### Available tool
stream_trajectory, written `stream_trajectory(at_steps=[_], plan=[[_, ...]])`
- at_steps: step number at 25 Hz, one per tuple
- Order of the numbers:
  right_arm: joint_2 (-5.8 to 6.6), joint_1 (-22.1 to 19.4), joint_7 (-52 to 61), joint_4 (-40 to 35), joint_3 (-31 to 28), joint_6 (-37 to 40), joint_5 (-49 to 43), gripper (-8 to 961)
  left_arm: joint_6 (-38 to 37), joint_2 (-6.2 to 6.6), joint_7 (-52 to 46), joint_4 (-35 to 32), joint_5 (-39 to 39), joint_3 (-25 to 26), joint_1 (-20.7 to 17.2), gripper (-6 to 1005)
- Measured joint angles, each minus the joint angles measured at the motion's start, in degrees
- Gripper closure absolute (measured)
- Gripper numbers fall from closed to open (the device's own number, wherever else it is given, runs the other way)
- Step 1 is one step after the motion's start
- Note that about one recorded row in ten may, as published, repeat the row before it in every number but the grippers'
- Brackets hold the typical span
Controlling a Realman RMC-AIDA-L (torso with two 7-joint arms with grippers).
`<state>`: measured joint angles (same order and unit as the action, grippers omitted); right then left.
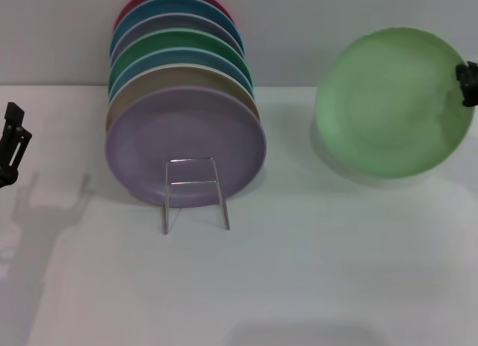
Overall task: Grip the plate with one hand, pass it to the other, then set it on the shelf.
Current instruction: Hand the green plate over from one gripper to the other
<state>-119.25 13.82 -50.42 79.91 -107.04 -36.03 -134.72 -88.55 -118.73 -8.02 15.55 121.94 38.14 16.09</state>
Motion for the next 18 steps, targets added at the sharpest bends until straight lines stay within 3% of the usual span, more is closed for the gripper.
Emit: stream_trajectory(at_steps=[7,12,18], plan=[[-0.04,-0.7,-11.8,-7.6,7.0,14.8,12.7,933,-0.7,0.08,0.0,0.0,0.0,-0.1,-0.4,198],[-0.03,-2.6,-21.0,-8.9,11.4,22.2,23.9,932,-0.7,0.12,-0.1,0.0,0.0,-0.5,-0.7,200],[-0.05,-4.3,-26.5,-8.3,15.8,28.3,29.6,932,-1.3,0.16,-0.1,-0.1,0.1,-0.5,-0.9,202]])
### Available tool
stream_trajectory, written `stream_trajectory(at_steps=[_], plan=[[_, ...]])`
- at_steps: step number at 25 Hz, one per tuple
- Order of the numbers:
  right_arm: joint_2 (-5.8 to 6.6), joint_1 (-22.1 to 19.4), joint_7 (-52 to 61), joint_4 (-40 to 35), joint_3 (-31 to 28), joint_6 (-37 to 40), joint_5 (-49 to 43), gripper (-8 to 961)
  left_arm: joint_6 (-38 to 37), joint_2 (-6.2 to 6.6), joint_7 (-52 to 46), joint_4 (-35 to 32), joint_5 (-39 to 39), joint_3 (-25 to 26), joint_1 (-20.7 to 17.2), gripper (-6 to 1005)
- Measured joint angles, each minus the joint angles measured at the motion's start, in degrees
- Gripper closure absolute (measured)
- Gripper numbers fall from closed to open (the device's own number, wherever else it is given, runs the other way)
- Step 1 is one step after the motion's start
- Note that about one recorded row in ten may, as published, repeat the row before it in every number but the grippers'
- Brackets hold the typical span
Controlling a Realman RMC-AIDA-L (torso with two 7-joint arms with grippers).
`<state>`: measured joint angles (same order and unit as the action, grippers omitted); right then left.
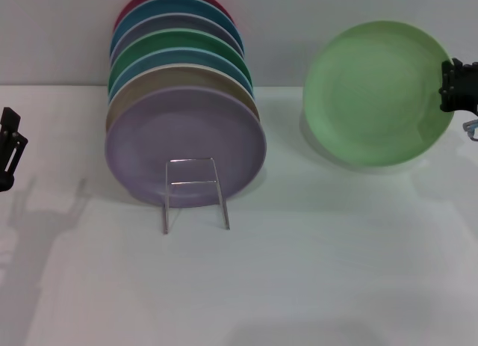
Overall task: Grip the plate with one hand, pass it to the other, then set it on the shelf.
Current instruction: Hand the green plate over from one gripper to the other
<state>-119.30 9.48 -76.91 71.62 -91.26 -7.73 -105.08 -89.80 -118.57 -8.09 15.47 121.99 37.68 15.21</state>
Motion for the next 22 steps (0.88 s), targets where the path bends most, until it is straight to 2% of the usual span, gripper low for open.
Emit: stream_trajectory(at_steps=[4,11,13,17,22], plan=[[0.19,-0.3,-0.7,0.5,3.9,5.9,-0.1,933,0.0,0.02,0.0,-0.1,0.0,0.0,0.0,204],[0.22,-0.3,-1.5,1.6,6.8,9.8,-3.5,934,-0.1,0.09,0.0,-0.1,0.0,0.0,0.0,206],[0.23,-0.4,-1.7,1.8,9.8,13.8,-6.3,934,-0.2,0.09,-0.1,-0.1,0.0,0.0,0.0,207],[0.25,-0.4,-1.7,1.3,12.3,17.3,-9.1,934,-0.6,0.10,-0.1,-0.2,0.0,0.0,0.0,209],[0.38,-0.4,-1.4,-1.3,17.4,26.8,-12.4,933,-0.9,0.10,-0.1,-0.2,0.0,0.0,0.0,211]])
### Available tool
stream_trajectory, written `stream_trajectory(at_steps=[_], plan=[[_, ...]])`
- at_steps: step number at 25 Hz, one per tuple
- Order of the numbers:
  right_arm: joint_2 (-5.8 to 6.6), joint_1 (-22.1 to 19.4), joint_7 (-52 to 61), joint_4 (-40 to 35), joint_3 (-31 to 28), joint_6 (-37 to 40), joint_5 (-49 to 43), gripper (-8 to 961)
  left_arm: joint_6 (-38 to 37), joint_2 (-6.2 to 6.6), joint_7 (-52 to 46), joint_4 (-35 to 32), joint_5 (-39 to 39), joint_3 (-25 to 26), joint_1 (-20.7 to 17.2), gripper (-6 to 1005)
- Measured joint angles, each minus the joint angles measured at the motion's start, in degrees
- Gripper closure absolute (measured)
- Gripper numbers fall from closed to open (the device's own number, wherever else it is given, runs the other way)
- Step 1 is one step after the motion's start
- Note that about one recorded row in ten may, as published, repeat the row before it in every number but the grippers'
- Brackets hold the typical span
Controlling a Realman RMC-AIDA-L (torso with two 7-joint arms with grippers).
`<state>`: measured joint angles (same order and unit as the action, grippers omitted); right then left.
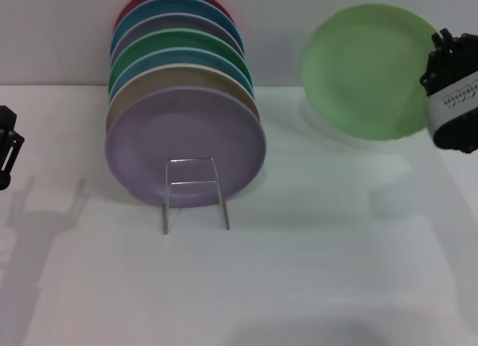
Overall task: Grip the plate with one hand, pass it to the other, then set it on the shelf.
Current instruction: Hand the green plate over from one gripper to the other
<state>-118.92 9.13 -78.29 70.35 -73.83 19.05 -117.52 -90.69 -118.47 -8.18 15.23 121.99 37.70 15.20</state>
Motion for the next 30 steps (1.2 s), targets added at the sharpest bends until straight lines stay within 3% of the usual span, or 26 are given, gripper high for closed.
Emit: stream_trajectory(at_steps=[1,5,10,11,20,26,30], plan=[[0.04,0.1,1.0,-1.3,2.2,4.5,-1.4,933,0.0,0.00,0.0,0.0,0.0,0.0,0.0,211],[0.10,0.4,4.8,-3.5,5.1,10.7,-4.4,933,0.1,0.00,0.0,0.0,0.0,0.0,0.2,213],[0.06,0.6,18.2,-7.5,7.5,19.0,-12.8,933,0.2,0.00,0.0,0.0,0.0,0.0,0.5,215],[0.03,0.8,25.3,-9.6,7.7,22.0,-15.3,933,0.2,0.00,0.0,0.1,0.0,0.0,0.5,215],[0.06,3.3,44.6,-21.4,8.3,29.9,-18.2,932,-0.5,-0.04,-0.3,0.4,0.1,-0.1,0.3,219],[0.11,8.8,63.9,-35.6,8.4,35.4,-22.0,933,-3.5,-0.10,-3.7,0.4,0.3,-2.4,-0.6,221],[0.11,10.9,71.4,-41.1,8.4,36.8,-23.9,933,-5.8,-0.09,-3.7,0.4,0.3,-4.2,-1.2,222]])
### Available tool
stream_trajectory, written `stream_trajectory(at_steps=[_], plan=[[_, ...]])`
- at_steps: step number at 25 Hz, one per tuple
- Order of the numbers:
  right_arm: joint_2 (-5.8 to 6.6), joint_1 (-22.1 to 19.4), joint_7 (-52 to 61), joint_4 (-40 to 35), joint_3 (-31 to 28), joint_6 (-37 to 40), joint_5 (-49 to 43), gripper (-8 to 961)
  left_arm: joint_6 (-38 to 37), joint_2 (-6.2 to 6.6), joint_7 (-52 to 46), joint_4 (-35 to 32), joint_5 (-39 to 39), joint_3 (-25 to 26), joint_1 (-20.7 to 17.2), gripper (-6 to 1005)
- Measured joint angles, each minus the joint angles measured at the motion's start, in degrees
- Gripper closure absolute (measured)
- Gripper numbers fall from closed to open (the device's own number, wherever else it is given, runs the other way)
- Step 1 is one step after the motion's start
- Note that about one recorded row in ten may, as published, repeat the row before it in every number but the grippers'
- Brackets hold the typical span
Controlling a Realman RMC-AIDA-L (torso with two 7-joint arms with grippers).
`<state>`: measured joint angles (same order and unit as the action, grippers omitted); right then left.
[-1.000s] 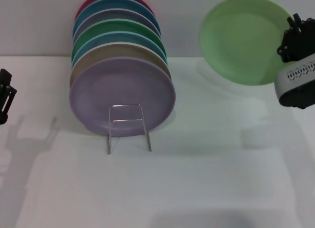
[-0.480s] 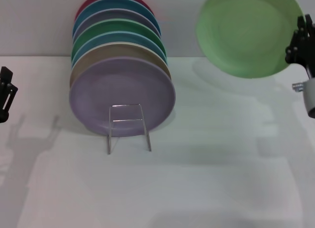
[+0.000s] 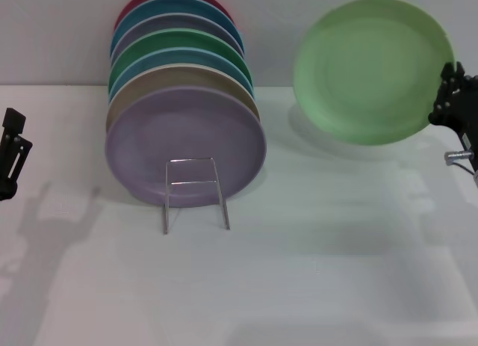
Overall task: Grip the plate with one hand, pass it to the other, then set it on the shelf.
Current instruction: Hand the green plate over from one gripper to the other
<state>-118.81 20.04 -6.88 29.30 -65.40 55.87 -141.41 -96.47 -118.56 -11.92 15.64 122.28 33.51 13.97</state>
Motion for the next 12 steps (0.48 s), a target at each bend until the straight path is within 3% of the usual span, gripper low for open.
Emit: stream_trajectory(at_steps=[7,12], plan=[[-0.05,1.7,7.3,-5.5,0.2,2.2,-1.9,933,-3.9,-0.17,-0.5,0.0,0.0,-2.8,-1.1,225],[-0.30,-0.4,7.9,-6.6,1.8,6.5,-2.3,934,-8.0,-0.17,-3.1,0.0,-0.1,-6.8,-2.1,227]])
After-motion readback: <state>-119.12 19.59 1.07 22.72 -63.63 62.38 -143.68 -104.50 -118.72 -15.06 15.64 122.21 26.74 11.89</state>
